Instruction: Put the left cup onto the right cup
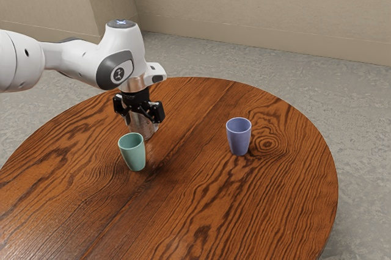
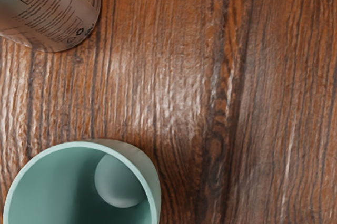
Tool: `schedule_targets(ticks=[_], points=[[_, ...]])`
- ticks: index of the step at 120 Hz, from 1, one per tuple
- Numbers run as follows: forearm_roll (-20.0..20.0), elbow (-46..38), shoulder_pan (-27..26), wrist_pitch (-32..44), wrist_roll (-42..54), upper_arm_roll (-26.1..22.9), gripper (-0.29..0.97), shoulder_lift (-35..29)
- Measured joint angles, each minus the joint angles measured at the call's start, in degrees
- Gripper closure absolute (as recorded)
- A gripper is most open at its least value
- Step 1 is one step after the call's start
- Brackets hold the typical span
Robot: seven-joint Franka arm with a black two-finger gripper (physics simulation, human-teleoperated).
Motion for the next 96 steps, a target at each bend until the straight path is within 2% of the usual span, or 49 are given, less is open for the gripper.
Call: schedule_targets(ticks=[96], points=[[-1.39, -3.61, 0.48, 1.34, 1.24, 1.17, 0.00, -0.03]])
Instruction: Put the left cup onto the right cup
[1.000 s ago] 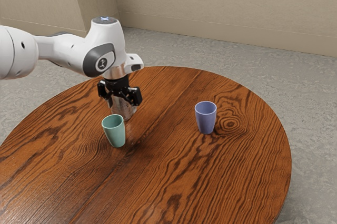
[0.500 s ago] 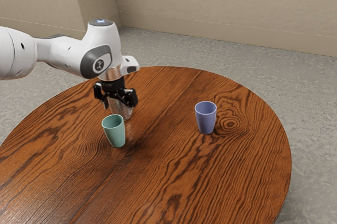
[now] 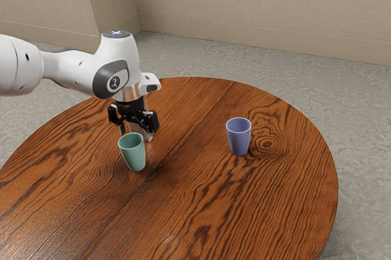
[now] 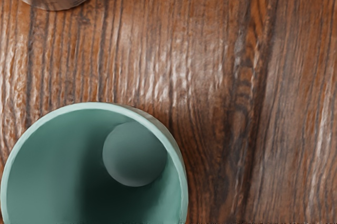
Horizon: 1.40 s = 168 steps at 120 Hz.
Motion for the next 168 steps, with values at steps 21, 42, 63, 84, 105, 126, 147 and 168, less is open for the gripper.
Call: schedule_targets(ticks=[21, 42, 63, 84, 105, 126, 147, 168], points=[[-0.04, -0.64, 0.00, 0.32, 0.05, 0.00, 0.00, -0.27], [-0.14, -0.75, 0.00, 1.13, 0.08, 0.00, 0.00, 0.44], [-0.07, -0.19, 0.00, 2.45, 0.17, 0.00, 0.00, 1.65], [-0.02, -0.13, 0.08, 3.81, 0.32, 0.00, 0.00, 3.06], [-0.03, -0.14, 0.08, 4.80, 0.38, 0.00, 0.01, 4.04], [-0.05, -0.18, 0.08, 5.83, 0.43, -0.12, 0.11, 4.85], [-0.02, -0.15, 0.01, 6.53, 0.49, -0.17, 0.33, 5.13], [0.07, -0.18, 0.00, 6.77, 0.60, -0.10, 0.57, 5.03]])
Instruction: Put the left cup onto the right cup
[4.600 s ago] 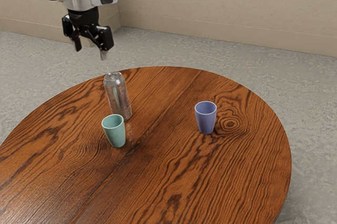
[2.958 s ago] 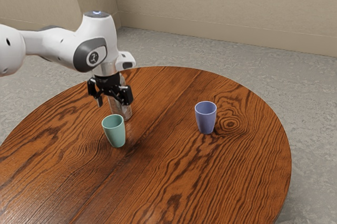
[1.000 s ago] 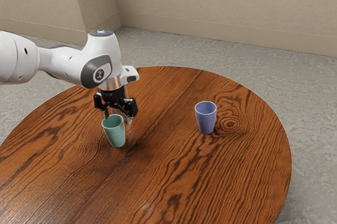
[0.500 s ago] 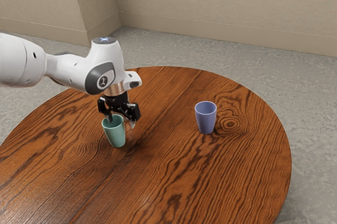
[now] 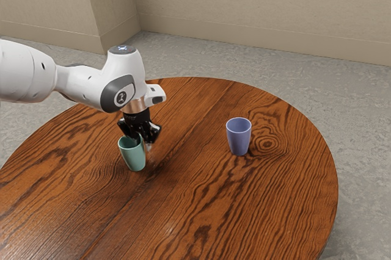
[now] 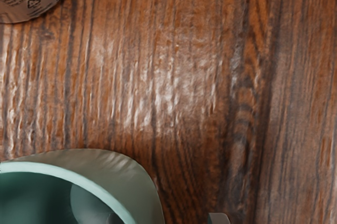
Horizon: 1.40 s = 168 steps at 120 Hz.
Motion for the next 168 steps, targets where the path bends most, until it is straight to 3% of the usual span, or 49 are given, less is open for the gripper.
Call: schedule_targets(ticks=[30, 59, 86, 110, 137, 168], points=[[-0.14, -0.03, 0.00, -0.10, 0.00, 0.08, 0.74, -0.07], [-0.11, -0.04, -0.08, -1.39, -0.38, 0.10, 0.77, -0.96], [0.28, -0.16, -0.58, -5.01, -1.59, -0.46, 0.78, -5.60], [2.14, -0.03, -0.82, -9.17, -4.65, -6.38, 0.78, -9.41], [4.83, 3.00, -1.15, -13.14, -10.39, -13.73, 0.79, -9.17], [7.10, 15.12, -0.97, -20.16, -16.67, -20.01, 0.79, -4.47]])
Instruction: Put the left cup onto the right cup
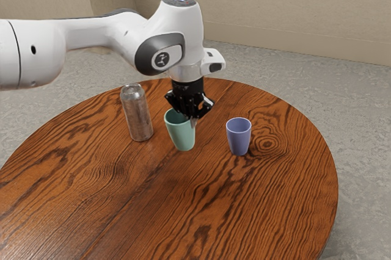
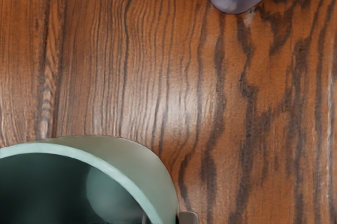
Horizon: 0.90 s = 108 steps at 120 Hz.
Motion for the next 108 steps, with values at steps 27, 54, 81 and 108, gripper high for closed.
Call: schedule_targets(ticks=[27, 54, 81, 108], points=[[1.05, 10.53, -1.04, -6.15, -4.31, -1.71, 0.79, 4.35], [2.20, 21.12, -4.46, -12.68, -7.67, -1.68, 0.79, 11.20], [5.92, 32.23, -7.50, -16.58, -9.82, -1.39, 0.79, 18.22], [8.99, 39.60, -9.54, -17.75, -11.23, -1.29, 0.79, 23.82]])
